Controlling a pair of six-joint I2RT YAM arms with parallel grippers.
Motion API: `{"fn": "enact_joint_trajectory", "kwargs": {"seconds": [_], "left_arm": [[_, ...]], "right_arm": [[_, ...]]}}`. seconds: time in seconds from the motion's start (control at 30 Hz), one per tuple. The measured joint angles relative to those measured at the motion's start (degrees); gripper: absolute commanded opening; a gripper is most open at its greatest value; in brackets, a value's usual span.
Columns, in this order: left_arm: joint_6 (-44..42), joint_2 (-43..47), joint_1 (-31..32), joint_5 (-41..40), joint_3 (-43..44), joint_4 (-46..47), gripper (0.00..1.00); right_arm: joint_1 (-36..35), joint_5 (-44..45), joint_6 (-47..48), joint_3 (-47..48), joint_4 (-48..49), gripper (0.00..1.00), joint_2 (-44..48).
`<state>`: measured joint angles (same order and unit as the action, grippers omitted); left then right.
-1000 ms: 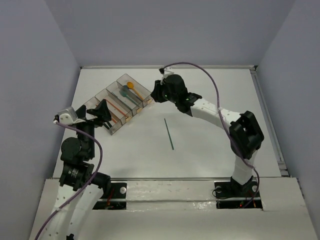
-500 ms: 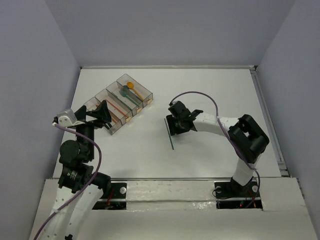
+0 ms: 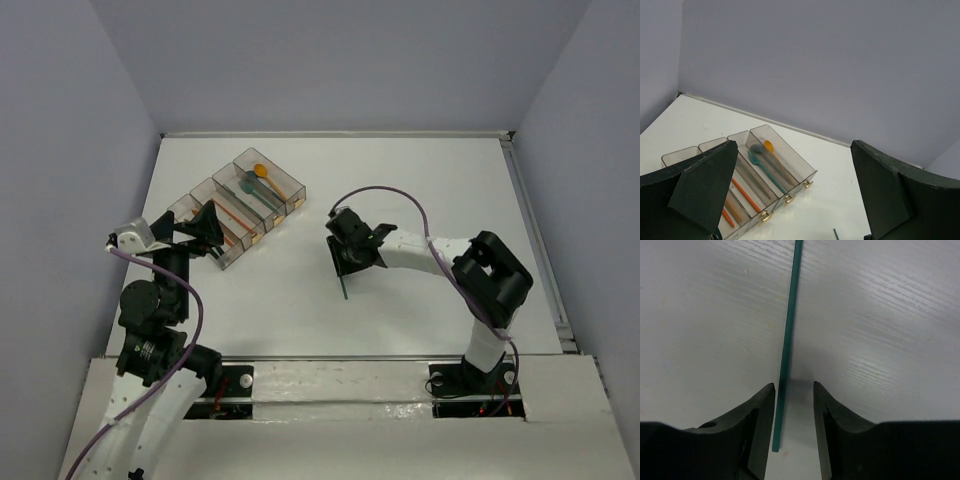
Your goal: Sort the eating utensils into containers
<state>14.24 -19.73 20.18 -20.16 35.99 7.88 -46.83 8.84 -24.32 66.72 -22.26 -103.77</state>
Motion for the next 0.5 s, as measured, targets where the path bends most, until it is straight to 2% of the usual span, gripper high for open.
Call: {"fn": "enact_joint_trajectory", "kwargs": {"seconds": [0.03,0.13,0.23,0.27,0.5], "left_arm": [[0.0,0.0,0.0,0.0,0.0,0.0,0.99],[0.0,0.02,0.0,-0.02,0.0,0.0,0.99],[0.0,0.09,0.0,-0.02,0.0,0.0,0.99],[0.0,0.11,0.0,-0.02,0.0,0.0,0.99],[0.0,1.18,0.0,-0.11,0.0,-0.04,0.99]], "right_arm": [[-0.2,0.57,-0.13,0.02,-0.13,0.3,-0.35],[-0.74,1.62,-0.83,0.46,-0.11,0.25,-1.81],[-1.29,3.5,-0.96,1.53,-0.37,0.12,-3.13],[-1.31,4.37,-1.07,1.77,-0.66,0.02,-3.34],[-1.64,5.97,-1.05,2.67,-1.73,0.0,-3.72]]}}
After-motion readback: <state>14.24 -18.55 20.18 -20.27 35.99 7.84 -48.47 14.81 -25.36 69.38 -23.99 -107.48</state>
